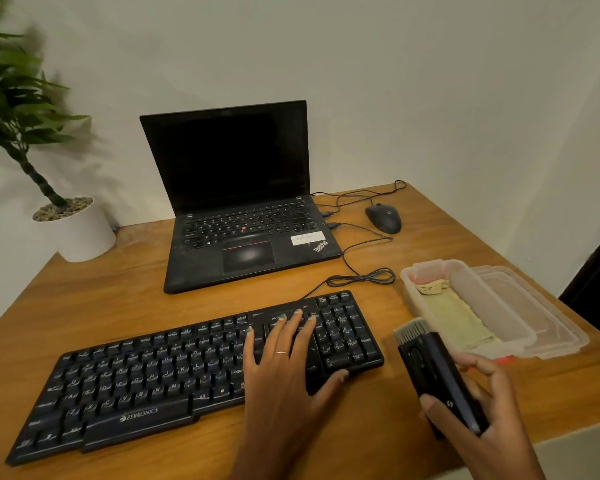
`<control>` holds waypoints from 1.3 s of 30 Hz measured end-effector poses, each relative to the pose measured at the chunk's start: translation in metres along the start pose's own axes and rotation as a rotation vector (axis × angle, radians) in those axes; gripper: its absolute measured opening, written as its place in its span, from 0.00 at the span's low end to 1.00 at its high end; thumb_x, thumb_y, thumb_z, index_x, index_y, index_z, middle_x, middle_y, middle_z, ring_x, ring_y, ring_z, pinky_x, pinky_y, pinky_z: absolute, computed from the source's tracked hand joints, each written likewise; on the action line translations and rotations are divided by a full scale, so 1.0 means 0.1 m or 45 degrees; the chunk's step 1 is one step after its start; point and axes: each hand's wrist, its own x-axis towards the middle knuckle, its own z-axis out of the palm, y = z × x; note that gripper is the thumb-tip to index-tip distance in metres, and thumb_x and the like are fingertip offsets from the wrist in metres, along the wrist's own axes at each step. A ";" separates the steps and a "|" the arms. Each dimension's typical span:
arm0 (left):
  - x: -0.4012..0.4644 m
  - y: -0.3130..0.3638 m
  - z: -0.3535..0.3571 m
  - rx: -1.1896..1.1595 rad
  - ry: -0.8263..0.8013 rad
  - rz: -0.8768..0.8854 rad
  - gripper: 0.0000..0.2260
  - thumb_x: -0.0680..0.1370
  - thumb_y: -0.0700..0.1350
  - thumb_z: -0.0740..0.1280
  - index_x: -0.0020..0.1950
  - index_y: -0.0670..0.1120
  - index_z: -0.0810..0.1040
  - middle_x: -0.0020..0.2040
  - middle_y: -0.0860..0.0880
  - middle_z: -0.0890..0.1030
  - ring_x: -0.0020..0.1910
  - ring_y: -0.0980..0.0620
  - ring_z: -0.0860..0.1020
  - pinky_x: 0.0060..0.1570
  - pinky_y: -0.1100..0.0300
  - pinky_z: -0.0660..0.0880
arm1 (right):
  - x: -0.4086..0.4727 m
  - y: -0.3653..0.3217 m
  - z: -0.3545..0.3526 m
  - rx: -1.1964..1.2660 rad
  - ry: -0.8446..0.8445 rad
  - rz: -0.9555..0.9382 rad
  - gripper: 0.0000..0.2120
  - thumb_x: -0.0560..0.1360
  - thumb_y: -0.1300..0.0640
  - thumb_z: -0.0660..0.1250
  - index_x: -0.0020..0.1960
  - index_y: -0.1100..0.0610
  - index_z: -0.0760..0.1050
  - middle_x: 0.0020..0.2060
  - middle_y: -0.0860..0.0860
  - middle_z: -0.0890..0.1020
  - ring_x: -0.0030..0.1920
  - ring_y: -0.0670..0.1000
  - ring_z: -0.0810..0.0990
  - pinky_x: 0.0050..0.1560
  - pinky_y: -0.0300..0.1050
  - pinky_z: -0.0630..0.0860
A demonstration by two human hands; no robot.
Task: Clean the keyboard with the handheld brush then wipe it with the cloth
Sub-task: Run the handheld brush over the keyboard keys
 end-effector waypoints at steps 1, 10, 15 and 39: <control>-0.01 0.00 0.01 0.010 0.022 0.012 0.33 0.74 0.74 0.48 0.68 0.53 0.69 0.64 0.51 0.78 0.62 0.51 0.77 0.63 0.36 0.59 | 0.02 -0.01 -0.01 -0.025 0.030 -0.017 0.25 0.64 0.66 0.76 0.51 0.43 0.71 0.47 0.49 0.83 0.44 0.55 0.83 0.39 0.44 0.79; 0.00 -0.01 0.04 -0.009 0.123 0.088 0.31 0.73 0.72 0.54 0.65 0.53 0.74 0.63 0.52 0.78 0.62 0.51 0.76 0.64 0.40 0.60 | 0.07 -0.09 0.00 -0.050 0.214 -0.065 0.17 0.67 0.64 0.74 0.49 0.46 0.80 0.42 0.39 0.82 0.48 0.46 0.80 0.46 0.43 0.80; 0.00 -0.02 0.04 -0.030 0.133 0.090 0.30 0.72 0.71 0.57 0.64 0.53 0.74 0.62 0.52 0.79 0.61 0.52 0.77 0.63 0.42 0.63 | 0.05 -0.11 0.01 0.026 0.277 -0.026 0.14 0.67 0.63 0.74 0.45 0.45 0.82 0.40 0.44 0.83 0.49 0.50 0.79 0.40 0.37 0.78; -0.02 -0.04 0.14 0.049 0.190 0.110 0.29 0.74 0.70 0.54 0.64 0.53 0.74 0.61 0.52 0.78 0.60 0.53 0.75 0.63 0.49 0.65 | 0.38 -0.26 0.18 -0.567 -0.004 -0.285 0.05 0.70 0.58 0.72 0.41 0.52 0.77 0.34 0.50 0.79 0.39 0.47 0.78 0.32 0.41 0.77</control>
